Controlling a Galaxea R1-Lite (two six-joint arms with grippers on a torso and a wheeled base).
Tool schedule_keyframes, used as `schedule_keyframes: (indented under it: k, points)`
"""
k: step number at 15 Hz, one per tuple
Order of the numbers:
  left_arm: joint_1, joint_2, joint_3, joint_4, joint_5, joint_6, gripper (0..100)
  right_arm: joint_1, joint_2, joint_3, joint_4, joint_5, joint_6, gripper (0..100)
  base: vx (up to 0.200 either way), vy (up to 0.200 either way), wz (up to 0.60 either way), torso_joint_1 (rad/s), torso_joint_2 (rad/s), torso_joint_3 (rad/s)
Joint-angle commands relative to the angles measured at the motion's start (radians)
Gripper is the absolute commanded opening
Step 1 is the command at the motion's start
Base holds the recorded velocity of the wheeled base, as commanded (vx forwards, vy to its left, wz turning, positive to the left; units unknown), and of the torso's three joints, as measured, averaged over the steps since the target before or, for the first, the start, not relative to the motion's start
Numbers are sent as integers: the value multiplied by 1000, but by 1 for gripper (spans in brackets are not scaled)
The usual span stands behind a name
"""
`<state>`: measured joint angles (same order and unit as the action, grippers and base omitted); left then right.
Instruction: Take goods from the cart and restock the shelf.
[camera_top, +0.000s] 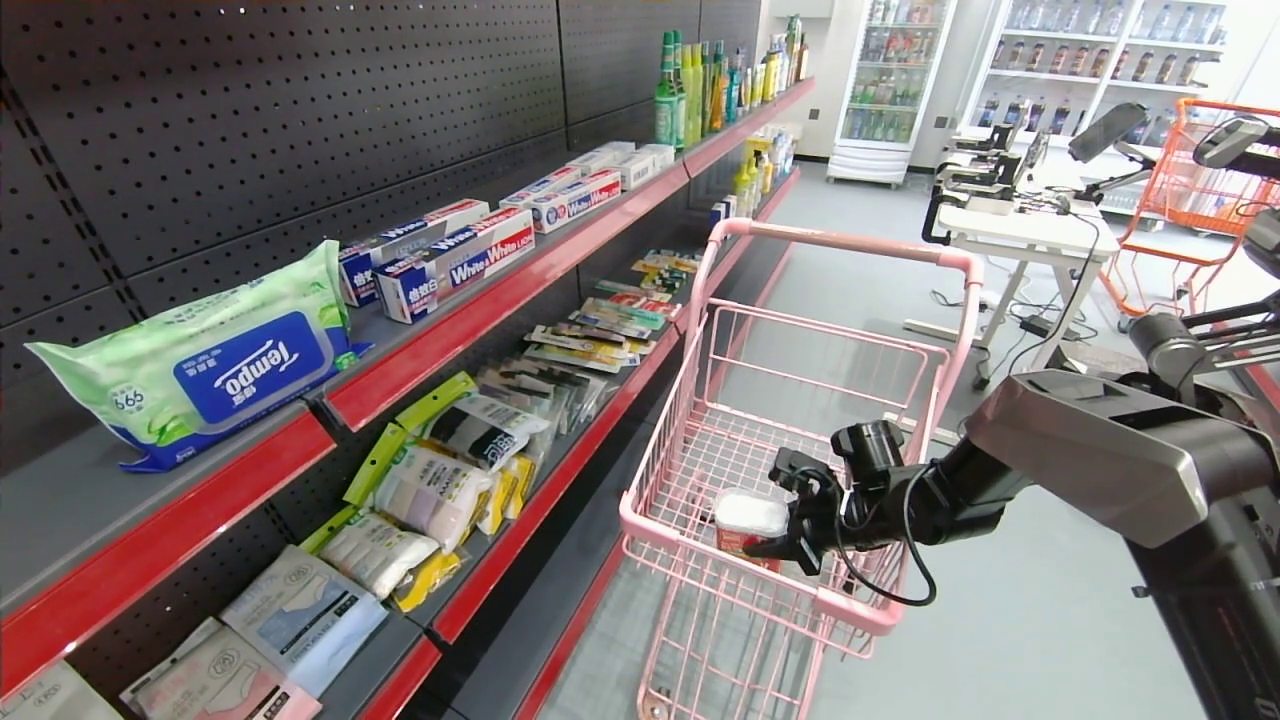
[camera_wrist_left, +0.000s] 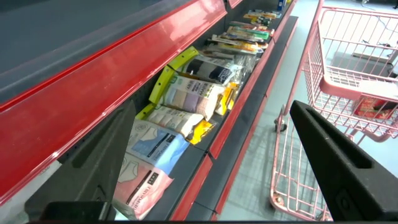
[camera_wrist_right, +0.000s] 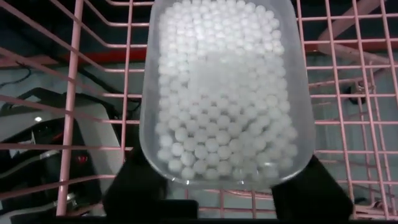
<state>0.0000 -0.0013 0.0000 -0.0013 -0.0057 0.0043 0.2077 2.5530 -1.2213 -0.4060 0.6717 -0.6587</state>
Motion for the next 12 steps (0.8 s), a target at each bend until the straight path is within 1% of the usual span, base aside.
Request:
schedule_keyframes:
  k: [1,4,7,12]
  points:
    - [0,1,0,0,0,0,100,1,0,0,3,0,1,0,0,0,0,0,0,0]
    - [0,1,0,0,0,-1,100,-5,-13,12,35,0,24,0,0,0,0,0,0,0]
    - [0,1,0,0,0,0,100,-13,-45,11,35,0,71,0,0,0,0,0,0,0]
    - [0,1,0,0,0,-1,100,-28,-115,19,35,-3,77,0,0,0,0,0,0,0]
